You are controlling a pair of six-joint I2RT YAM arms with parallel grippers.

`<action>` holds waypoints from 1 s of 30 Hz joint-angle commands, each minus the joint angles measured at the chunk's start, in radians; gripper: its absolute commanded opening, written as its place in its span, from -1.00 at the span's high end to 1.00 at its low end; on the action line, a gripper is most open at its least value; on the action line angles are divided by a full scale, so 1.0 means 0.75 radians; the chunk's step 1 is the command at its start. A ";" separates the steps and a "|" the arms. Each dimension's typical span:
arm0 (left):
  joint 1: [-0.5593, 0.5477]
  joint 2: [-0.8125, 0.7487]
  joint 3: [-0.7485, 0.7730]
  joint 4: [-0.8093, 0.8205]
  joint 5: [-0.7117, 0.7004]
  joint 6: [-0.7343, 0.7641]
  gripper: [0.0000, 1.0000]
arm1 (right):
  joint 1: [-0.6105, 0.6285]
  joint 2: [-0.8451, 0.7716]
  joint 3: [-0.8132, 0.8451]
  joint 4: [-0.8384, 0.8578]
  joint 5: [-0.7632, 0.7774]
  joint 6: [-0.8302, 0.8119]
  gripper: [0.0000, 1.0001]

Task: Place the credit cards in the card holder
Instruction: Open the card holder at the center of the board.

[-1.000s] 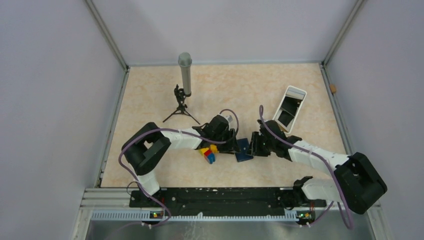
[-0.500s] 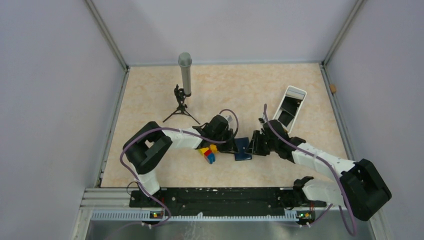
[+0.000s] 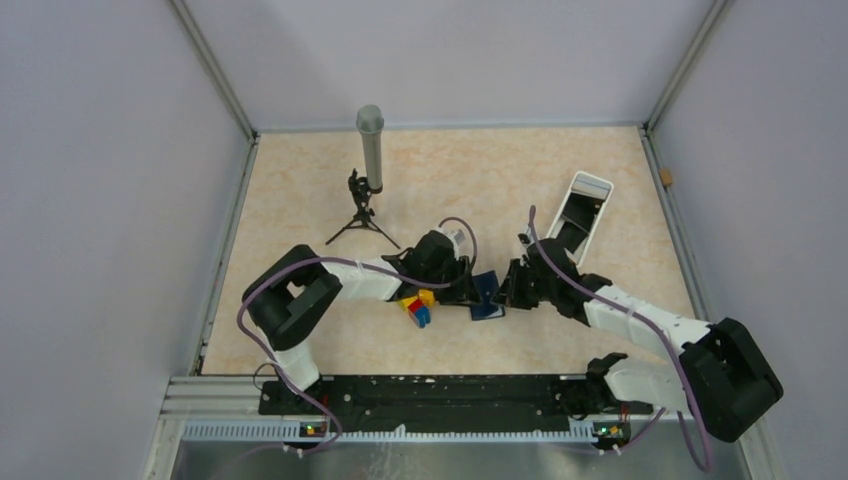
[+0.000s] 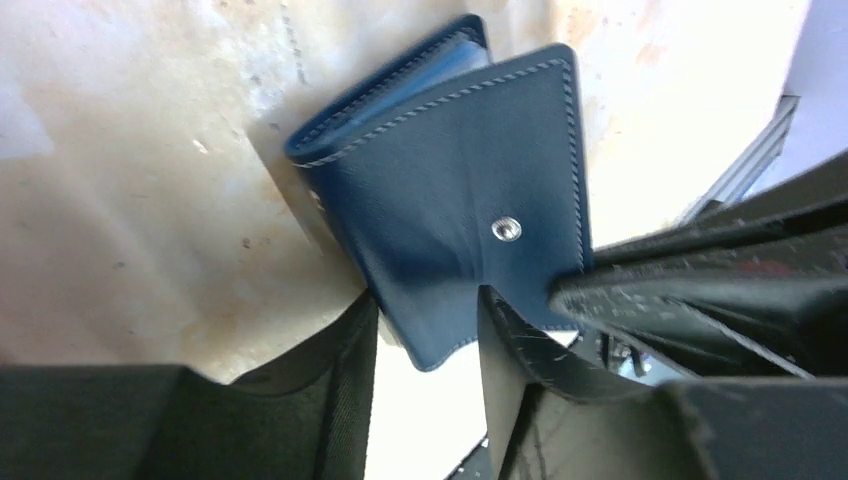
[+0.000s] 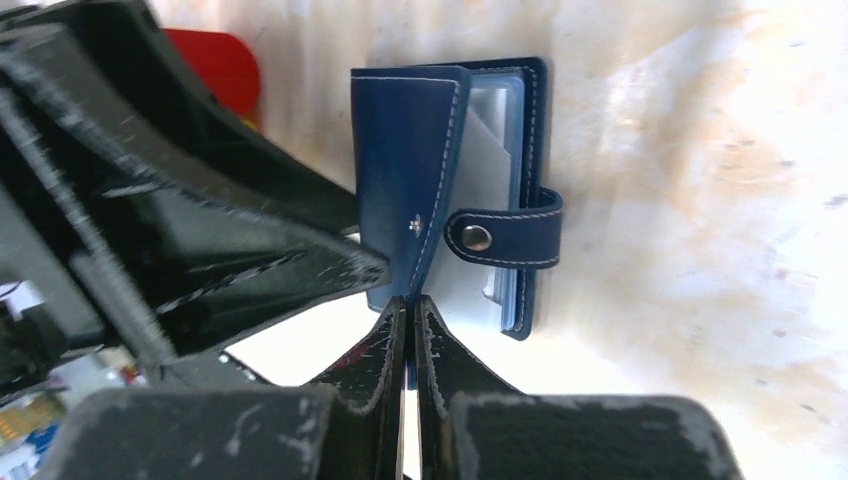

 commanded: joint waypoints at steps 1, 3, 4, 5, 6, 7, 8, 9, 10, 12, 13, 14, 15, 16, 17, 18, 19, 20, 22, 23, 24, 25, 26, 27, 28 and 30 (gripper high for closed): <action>-0.021 -0.158 0.030 0.054 0.004 0.072 0.08 | 0.004 -0.073 0.170 -0.229 0.266 -0.116 1.00; -0.019 -0.201 0.073 -0.015 -0.029 0.111 -0.02 | 0.005 -0.086 0.267 -0.358 0.392 -0.168 1.00; -0.018 -0.219 0.093 -0.058 -0.052 0.127 -0.06 | 0.006 -0.084 0.308 -0.417 0.444 -0.190 1.00; -0.016 -0.233 0.109 -0.111 -0.070 0.142 -0.06 | 0.006 -0.075 0.342 -0.465 0.492 -0.209 1.00; -0.013 -0.248 0.120 -0.136 -0.086 0.153 -0.07 | 0.006 -0.065 0.372 -0.504 0.527 -0.224 1.00; -0.011 -0.261 0.123 -0.149 -0.097 0.164 -0.07 | 0.006 -0.054 0.395 -0.534 0.556 -0.234 1.00; -0.006 -0.273 0.120 -0.150 -0.101 0.168 -0.09 | 0.006 -0.041 0.406 -0.555 0.585 -0.240 1.00; -0.002 -0.278 0.113 -0.145 -0.101 0.170 -0.10 | 0.006 -0.025 0.413 -0.560 0.590 -0.241 1.00; 0.001 -0.282 0.103 -0.132 -0.094 0.170 -0.11 | 0.008 -0.009 0.414 -0.559 0.595 -0.239 1.00; 0.019 -0.275 0.086 -0.101 -0.072 0.137 -0.11 | 0.027 0.028 0.405 -0.537 0.598 -0.223 1.00; 0.031 -0.267 0.080 -0.081 -0.054 0.123 -0.11 | 0.049 0.051 0.402 -0.522 0.602 -0.209 1.00; 0.043 -0.259 0.072 -0.056 -0.034 0.108 -0.11 | 0.071 0.074 0.403 -0.509 0.607 -0.198 1.00; 0.055 -0.252 0.061 -0.025 -0.017 0.090 -0.11 | 0.092 0.102 0.406 -0.497 0.614 -0.186 1.00; 0.071 -0.244 0.047 0.008 -0.010 0.072 -0.12 | 0.115 0.129 0.413 -0.484 0.616 -0.178 1.00; 0.087 -0.235 0.038 0.042 0.006 0.053 -0.12 | 0.141 0.159 0.418 -0.462 0.614 -0.174 1.00; 0.103 -0.225 0.033 0.075 0.022 0.034 -0.12 | 0.163 0.186 0.422 -0.439 0.612 -0.169 1.00; 0.116 -0.213 0.030 0.101 0.032 0.017 -0.13 | 0.183 0.217 0.425 -0.416 0.607 -0.166 1.00; 0.126 -0.203 0.033 0.128 0.045 0.002 -0.14 | 0.199 0.238 0.425 -0.392 0.601 -0.158 1.00; 0.135 -0.178 0.050 0.145 0.056 -0.011 -0.18 | 0.215 0.267 0.423 -0.349 0.572 -0.145 1.00; 0.135 -0.164 0.060 0.146 0.057 -0.017 -0.22 | 0.222 0.275 0.420 -0.323 0.557 -0.139 0.97; 0.135 -0.150 0.069 0.146 0.059 -0.020 -0.25 | 0.229 0.278 0.418 -0.307 0.547 -0.138 0.93; 0.135 -0.139 0.077 0.148 0.062 -0.025 -0.28 | 0.239 0.277 0.415 -0.291 0.542 -0.136 0.88; 0.135 -0.130 0.083 0.152 0.061 -0.029 -0.30 | 0.242 0.276 0.412 -0.279 0.539 -0.136 0.81; 0.135 -0.119 0.085 0.156 0.057 -0.032 -0.31 | 0.245 0.274 0.408 -0.270 0.535 -0.136 0.75; 0.135 -0.110 0.087 0.162 0.053 -0.033 -0.33 | 0.245 0.273 0.407 -0.264 0.534 -0.135 0.73; 0.135 -0.087 0.091 0.176 0.048 -0.035 -0.35 | 0.246 0.273 0.406 -0.258 0.533 -0.139 0.72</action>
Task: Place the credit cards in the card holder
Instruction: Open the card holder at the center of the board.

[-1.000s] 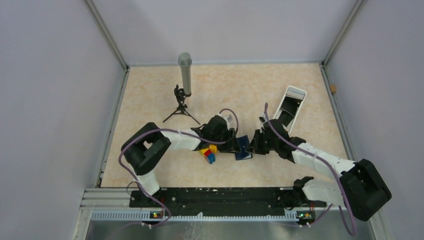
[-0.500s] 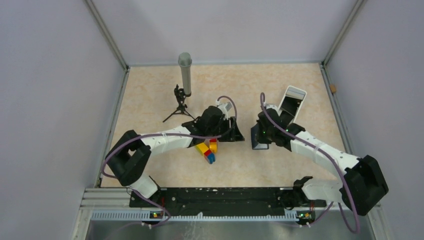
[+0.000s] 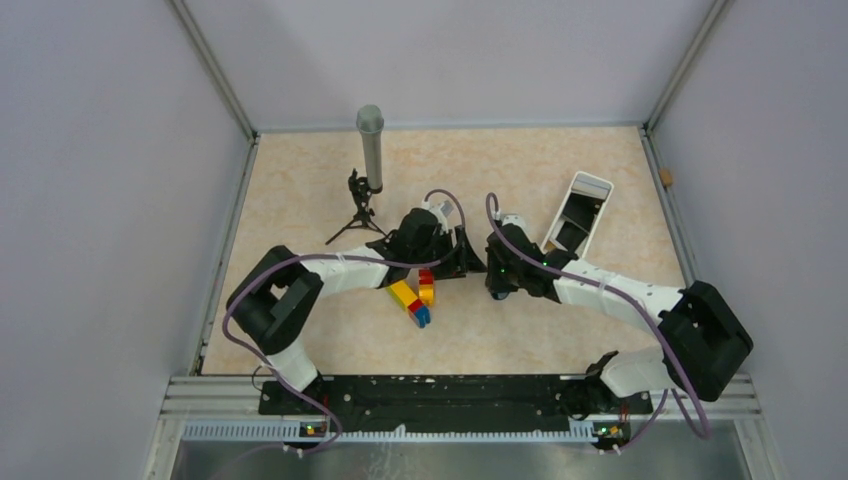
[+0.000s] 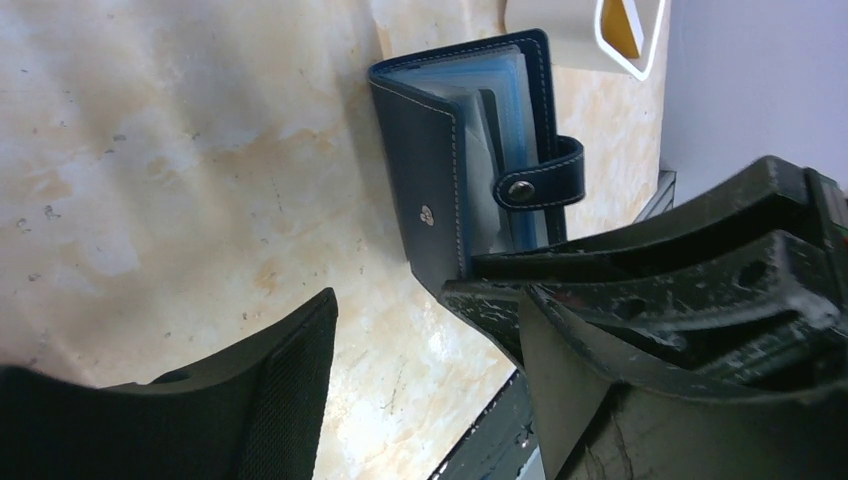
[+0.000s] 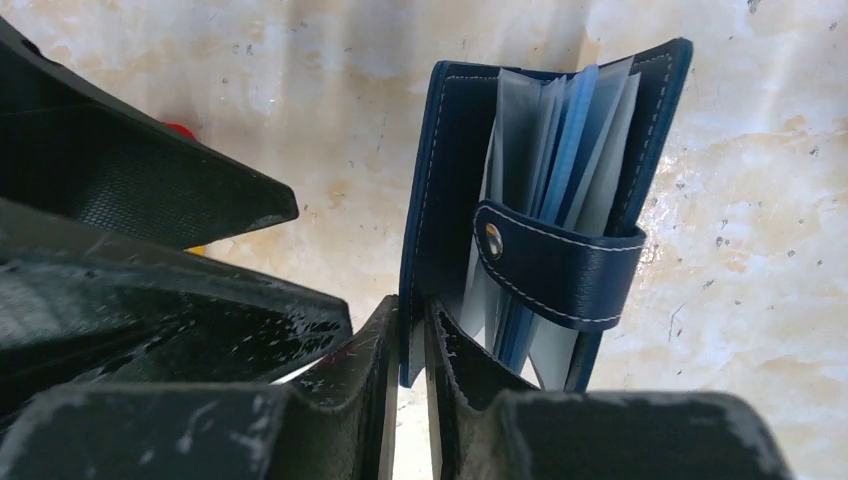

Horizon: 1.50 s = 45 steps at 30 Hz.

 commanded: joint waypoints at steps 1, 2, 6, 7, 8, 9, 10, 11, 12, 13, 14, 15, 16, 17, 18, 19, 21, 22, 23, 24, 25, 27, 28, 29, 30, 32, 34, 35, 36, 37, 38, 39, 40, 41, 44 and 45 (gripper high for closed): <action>-0.002 0.048 0.045 0.116 0.019 -0.025 -0.36 | 0.016 0.006 0.007 0.055 -0.013 0.007 0.71; -0.001 0.067 0.050 0.129 0.030 -0.032 -0.36 | 0.015 0.007 0.007 0.056 -0.013 0.007 0.72; -0.002 0.101 0.059 0.193 0.055 -0.054 -0.39 | 0.016 0.005 0.002 0.061 -0.017 0.006 0.72; -0.002 0.108 0.061 0.200 0.058 -0.057 -0.41 | 0.016 0.004 -0.002 0.064 -0.018 0.005 0.72; -0.003 0.115 0.066 0.205 0.061 -0.058 -0.42 | 0.016 0.005 -0.004 0.068 -0.022 0.005 0.71; -0.002 0.123 0.072 0.211 0.065 -0.060 -0.44 | 0.016 0.004 -0.006 0.075 -0.027 0.006 0.72; -0.003 0.129 0.078 0.220 0.069 -0.063 -0.46 | 0.016 0.003 -0.008 0.078 -0.029 0.005 0.71; -0.003 0.136 0.081 0.232 0.075 -0.067 -0.47 | 0.016 0.001 -0.012 0.085 -0.035 0.005 0.72; -0.003 0.145 0.087 0.242 0.080 -0.073 -0.47 | 0.016 0.000 -0.016 0.093 -0.041 0.005 0.71; -0.003 0.153 0.095 0.249 0.086 -0.078 -0.47 | 0.015 -0.002 -0.020 0.099 -0.046 0.006 0.72; -0.004 0.161 0.099 0.252 0.090 -0.080 -0.47 | 0.016 -0.004 -0.023 0.103 -0.049 0.007 0.71; -0.004 0.169 0.105 0.255 0.091 -0.081 -0.46 | 0.016 -0.004 -0.025 0.106 -0.051 0.007 0.72; -0.003 0.176 0.110 0.256 0.091 -0.081 -0.42 | 0.016 -0.006 -0.026 0.107 -0.053 0.006 0.72; -0.003 0.184 0.115 0.256 0.089 -0.081 -0.34 | 0.015 -0.008 -0.029 0.108 -0.054 0.005 0.71; -0.003 0.189 0.116 0.252 0.087 -0.081 -0.24 | 0.016 -0.011 -0.031 0.107 -0.052 0.005 0.71; -0.003 0.196 0.119 0.245 0.082 -0.078 -0.16 | 0.016 -0.016 -0.031 0.106 -0.051 0.006 0.71; -0.003 0.203 0.123 0.210 0.066 -0.068 0.01 | 0.016 -0.028 -0.030 0.100 -0.051 0.007 0.70; -0.004 0.206 0.127 0.190 0.056 -0.061 0.08 | 0.016 -0.037 -0.026 0.093 -0.051 0.006 0.69; -0.004 0.210 0.127 0.171 0.046 -0.054 0.13 | 0.016 -0.049 -0.020 0.081 -0.053 0.006 0.65; -0.004 0.212 0.129 0.157 0.038 -0.049 0.19 | 0.016 -0.067 -0.015 0.069 -0.054 0.005 0.62; -0.004 0.217 0.129 0.149 0.032 -0.046 0.28 | 0.015 -0.083 -0.009 0.058 -0.056 0.004 0.56; -0.004 0.228 0.134 0.132 0.023 -0.041 0.46 | 0.016 -0.118 0.001 0.026 -0.052 0.005 0.46; -0.003 0.233 0.137 0.127 0.020 -0.039 0.53 | 0.016 -0.134 0.009 -0.001 -0.049 0.003 0.40; -0.004 0.236 0.140 0.120 0.015 -0.037 0.57 | 0.016 -0.153 0.015 -0.022 -0.045 0.003 0.37; -0.004 0.237 0.143 0.115 0.010 -0.033 0.61 | 0.016 -0.172 0.021 -0.043 -0.036 0.004 0.33; -0.003 0.238 0.147 0.102 -0.002 -0.025 0.68 | 0.016 -0.210 0.024 -0.080 -0.008 0.004 0.24; -0.003 0.238 0.152 0.093 -0.006 -0.018 0.75 | 0.014 -0.241 0.022 -0.108 0.049 0.001 0.17; -0.003 0.238 0.154 0.091 -0.007 -0.015 0.76 | 0.012 -0.246 0.022 -0.117 0.065 -0.001 0.15; -0.003 0.238 0.154 0.088 -0.007 -0.012 0.79 | 0.009 -0.247 0.022 -0.121 0.076 -0.007 0.15; -0.004 0.237 0.155 0.084 -0.007 -0.008 0.80 | 0.004 -0.243 0.020 -0.122 0.086 -0.013 0.14; -0.004 0.236 0.154 0.082 -0.007 -0.006 0.82 | -0.003 -0.238 0.020 -0.124 0.093 -0.016 0.14; -0.003 0.237 0.156 0.080 -0.009 -0.004 0.84 | -0.009 -0.230 0.019 -0.122 0.099 -0.020 0.15; -0.003 0.236 0.157 0.071 -0.010 0.000 0.85 | -0.015 -0.218 0.018 -0.122 0.102 -0.023 0.16; -0.003 0.234 0.160 0.066 -0.010 0.004 0.86 | -0.022 -0.208 0.017 -0.116 0.100 -0.030 0.18; -0.003 0.224 0.161 0.056 -0.014 0.010 0.90 | -0.023 -0.176 0.023 -0.107 0.101 -0.043 0.21; -0.003 0.221 0.160 0.053 -0.018 0.012 0.90 | -0.022 -0.170 0.022 -0.102 0.096 -0.047 0.20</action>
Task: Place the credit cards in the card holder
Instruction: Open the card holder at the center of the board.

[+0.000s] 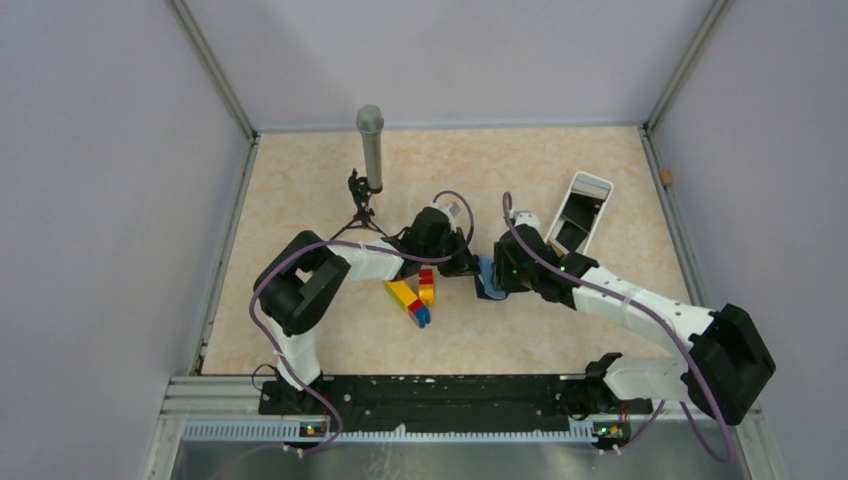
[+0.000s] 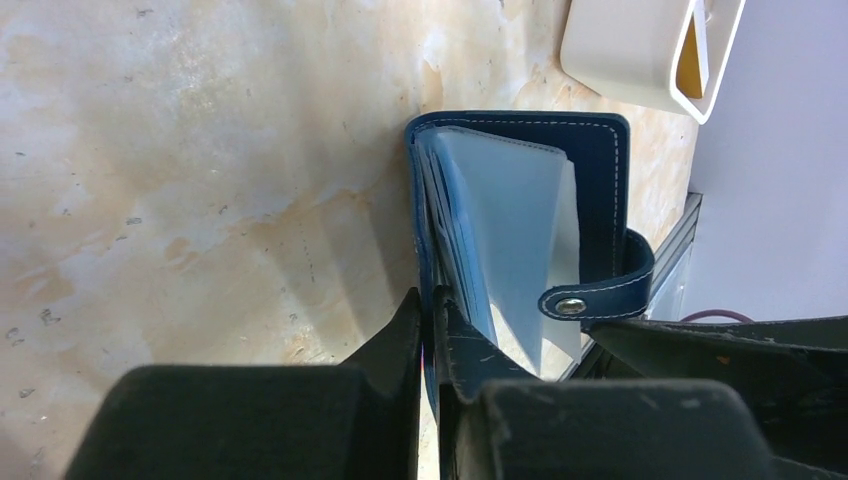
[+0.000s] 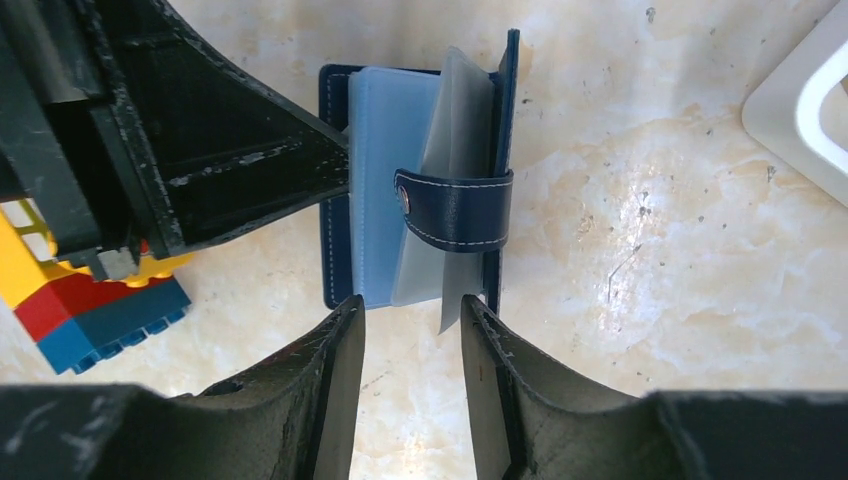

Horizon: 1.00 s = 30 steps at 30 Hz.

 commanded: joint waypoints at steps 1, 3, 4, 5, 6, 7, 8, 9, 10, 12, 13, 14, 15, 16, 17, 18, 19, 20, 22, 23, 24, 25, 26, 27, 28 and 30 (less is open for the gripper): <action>-0.005 -0.019 0.047 -0.001 -0.018 0.038 0.91 | -0.007 0.038 0.039 0.016 0.025 -0.034 0.18; -0.005 -0.022 0.049 -0.007 -0.018 0.042 0.93 | -0.008 0.042 0.035 0.032 0.012 -0.031 0.15; -0.005 -0.024 0.050 -0.007 -0.016 0.044 0.94 | -0.007 0.046 0.033 0.040 0.006 -0.031 0.15; -0.006 -0.024 0.051 -0.008 -0.013 0.044 0.95 | -0.008 0.048 0.033 0.047 -0.001 -0.029 0.14; -0.005 -0.024 0.051 -0.009 -0.014 0.044 0.95 | -0.007 0.052 0.030 0.054 -0.007 -0.030 0.12; -0.005 -0.026 0.051 -0.010 -0.013 0.044 0.95 | -0.008 0.056 0.031 0.062 -0.013 -0.031 0.10; -0.006 -0.027 0.051 -0.010 -0.013 0.044 0.95 | -0.007 0.064 0.030 0.066 -0.016 -0.032 0.09; -0.005 -0.029 0.050 -0.011 -0.013 0.046 0.95 | -0.008 0.071 0.030 0.070 -0.012 -0.031 0.09; -0.006 -0.031 0.048 -0.012 -0.013 0.046 0.95 | -0.007 0.080 0.029 0.068 0.003 -0.030 0.09; -0.006 -0.037 0.048 -0.017 -0.015 0.047 0.95 | -0.008 0.108 0.035 0.037 0.072 -0.018 0.15; -0.005 -0.041 0.046 -0.019 -0.018 0.051 0.95 | -0.008 0.126 0.042 0.001 0.117 -0.003 0.20; -0.005 -0.046 0.044 -0.024 -0.021 0.052 0.95 | -0.008 0.139 0.048 -0.023 0.154 0.005 0.23; -0.004 -0.055 0.042 -0.033 -0.026 0.059 0.95 | -0.009 0.152 0.049 -0.046 0.191 0.012 0.26; -0.005 -0.065 0.042 -0.045 -0.038 0.065 0.93 | -0.011 0.158 0.048 -0.062 0.216 0.022 0.30; -0.005 -0.077 0.041 -0.066 -0.050 0.073 0.89 | -0.017 0.159 0.043 -0.070 0.228 0.027 0.33; -0.004 -0.092 0.041 -0.089 -0.065 0.083 0.81 | -0.027 0.153 0.035 -0.078 0.229 0.034 0.34; -0.004 -0.108 0.041 -0.113 -0.078 0.095 0.71 | -0.041 0.146 0.023 -0.080 0.225 0.040 0.35; -0.004 -0.128 0.041 -0.135 -0.091 0.104 0.62 | -0.060 0.135 0.008 -0.077 0.211 0.042 0.35; -0.004 -0.174 0.040 -0.173 -0.113 0.124 0.48 | -0.101 0.109 -0.026 -0.061 0.173 0.043 0.35; -0.004 -0.193 0.042 -0.193 -0.123 0.135 0.41 | -0.122 0.098 -0.042 -0.050 0.148 0.043 0.35; -0.004 -0.210 0.046 -0.217 -0.135 0.142 0.34 | -0.144 0.094 -0.056 -0.043 0.137 0.043 0.35; -0.004 -0.225 0.050 -0.242 -0.148 0.159 0.26 | -0.161 0.087 -0.068 -0.032 0.123 0.040 0.35; -0.005 -0.240 0.055 -0.261 -0.160 0.168 0.21 | -0.179 0.085 -0.080 -0.020 0.104 0.039 0.35; -0.005 -0.251 0.060 -0.283 -0.169 0.175 0.16 | -0.193 0.085 -0.092 -0.007 0.085 0.038 0.35; -0.006 -0.259 0.069 -0.295 -0.174 0.181 0.09 | -0.209 0.088 -0.103 0.014 0.056 0.037 0.34; -0.006 -0.265 0.083 -0.298 -0.176 0.191 0.03 | -0.238 0.091 -0.133 0.059 0.000 0.041 0.34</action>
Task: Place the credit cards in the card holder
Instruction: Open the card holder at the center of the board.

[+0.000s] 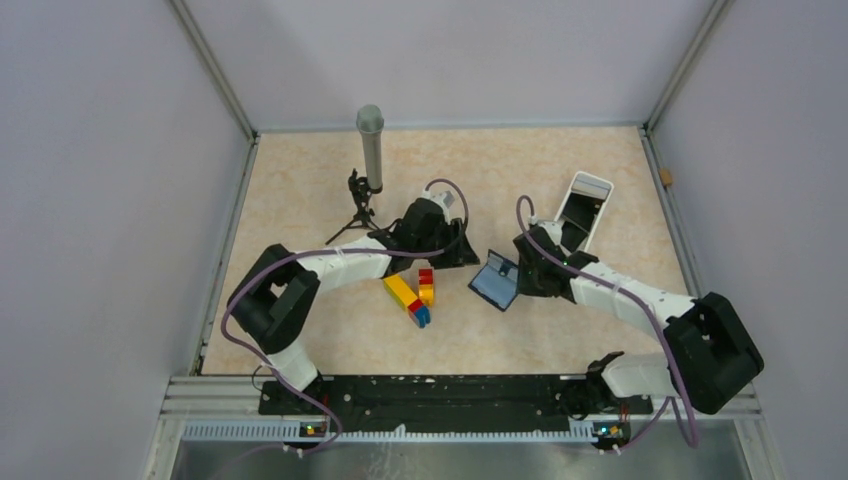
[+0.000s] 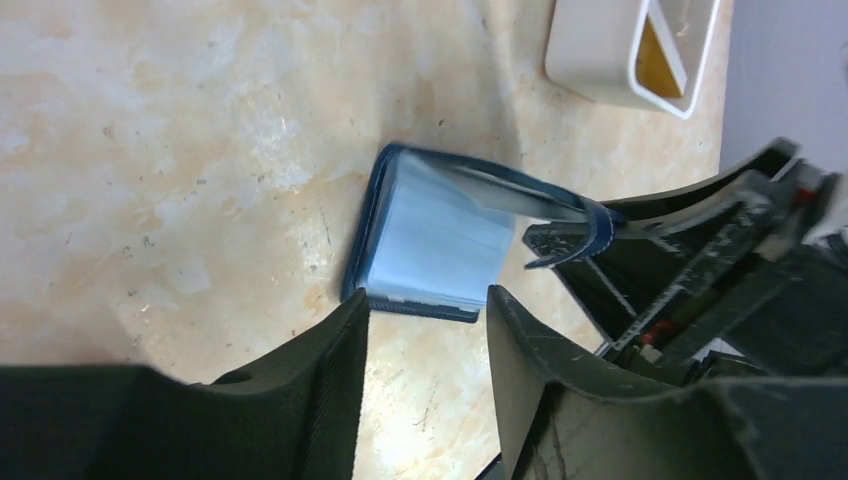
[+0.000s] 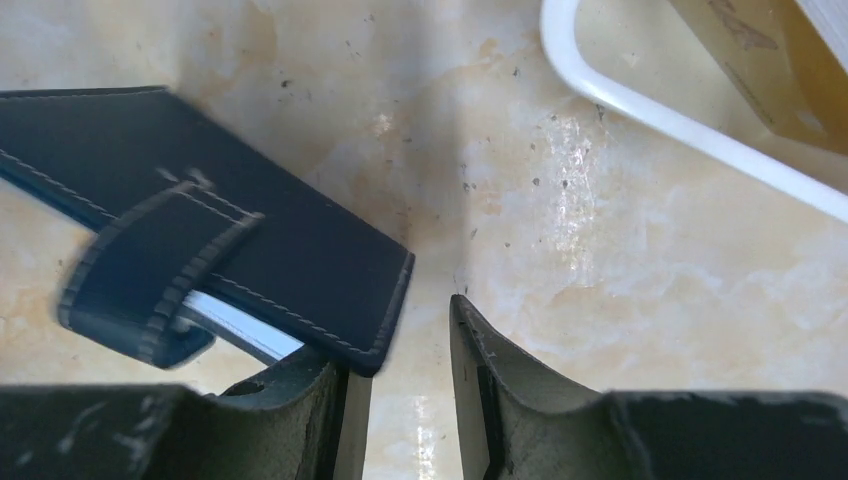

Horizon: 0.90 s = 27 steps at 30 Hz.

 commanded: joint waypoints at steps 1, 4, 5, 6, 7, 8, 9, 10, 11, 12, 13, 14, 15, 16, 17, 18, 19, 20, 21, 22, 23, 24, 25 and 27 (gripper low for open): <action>-0.005 -0.061 0.071 -0.047 -0.041 0.057 0.00 | -0.059 -0.031 -0.056 0.120 -0.131 0.010 0.34; -0.006 -0.033 0.095 -0.047 -0.013 0.051 -0.01 | -0.085 -0.030 -0.098 0.179 -0.205 0.012 0.34; -0.007 -0.022 0.101 -0.047 -0.005 0.048 -0.01 | -0.099 -0.030 -0.108 0.199 -0.232 0.012 0.34; -0.008 -0.011 0.106 -0.047 0.002 0.045 -0.01 | -0.110 -0.031 -0.118 0.216 -0.252 0.010 0.34; -0.008 -0.003 0.109 -0.047 0.007 0.040 -0.02 | -0.119 -0.033 -0.125 0.232 -0.265 0.003 0.34; -0.009 0.006 0.110 -0.045 0.013 0.039 -0.02 | -0.122 -0.038 -0.129 0.242 -0.266 -0.006 0.32; -0.009 0.014 0.111 -0.039 0.019 0.037 -0.02 | -0.123 -0.041 -0.128 0.247 -0.269 -0.017 0.29; -0.010 0.023 0.111 -0.030 0.024 0.035 -0.02 | -0.124 -0.047 -0.125 0.251 -0.271 -0.026 0.27; -0.009 0.031 0.113 -0.024 0.030 0.033 -0.02 | -0.124 -0.054 -0.118 0.251 -0.271 -0.036 0.23; -0.009 0.040 0.119 -0.019 0.034 0.033 -0.03 | -0.122 -0.065 -0.114 0.251 -0.269 -0.046 0.19; -0.009 0.050 0.125 -0.016 0.037 0.033 -0.03 | -0.124 -0.077 -0.109 0.252 -0.262 -0.058 0.15; -0.009 0.058 0.130 -0.014 0.039 0.034 -0.02 | -0.123 -0.089 -0.101 0.251 -0.249 -0.071 0.10; -0.009 0.065 0.136 -0.014 0.039 0.036 -0.03 | -0.123 -0.097 -0.089 0.247 -0.237 -0.085 0.06; -0.009 0.073 0.143 -0.012 0.041 0.037 -0.03 | -0.122 -0.102 -0.076 0.240 -0.225 -0.104 0.01; -0.009 0.078 0.148 -0.012 0.043 0.040 -0.02 | -0.123 -0.103 -0.060 0.236 -0.216 -0.123 -0.04; -0.009 0.083 0.154 -0.010 0.046 0.044 -0.02 | -0.124 -0.103 -0.045 0.233 -0.201 -0.143 -0.08; -0.009 0.089 0.159 -0.009 0.050 0.045 -0.02 | -0.123 -0.097 -0.027 0.233 -0.190 -0.173 -0.13; -0.009 0.095 0.163 -0.008 0.051 0.045 -0.02 | -0.123 -0.091 -0.016 0.237 -0.185 -0.194 -0.15; -0.009 0.100 0.167 -0.006 0.053 0.049 -0.01 | -0.124 -0.082 -0.007 0.249 -0.184 -0.215 -0.17; -0.009 0.105 0.173 -0.004 0.056 0.049 0.00 | -0.124 -0.073 -0.002 0.265 -0.185 -0.238 -0.19; -0.008 0.110 0.176 -0.004 0.060 0.049 0.00 | -0.123 -0.062 -0.001 0.290 -0.191 -0.261 -0.20; -0.007 0.113 0.179 -0.004 0.062 0.049 0.01 | -0.122 -0.044 -0.001 0.313 -0.199 -0.282 -0.21; -0.007 0.114 0.182 -0.002 0.064 0.050 0.01 | -0.122 -0.028 0.001 0.339 -0.208 -0.310 -0.21; -0.007 0.114 0.184 -0.003 0.065 0.055 0.01 | -0.122 0.005 0.002 0.388 -0.225 -0.350 -0.21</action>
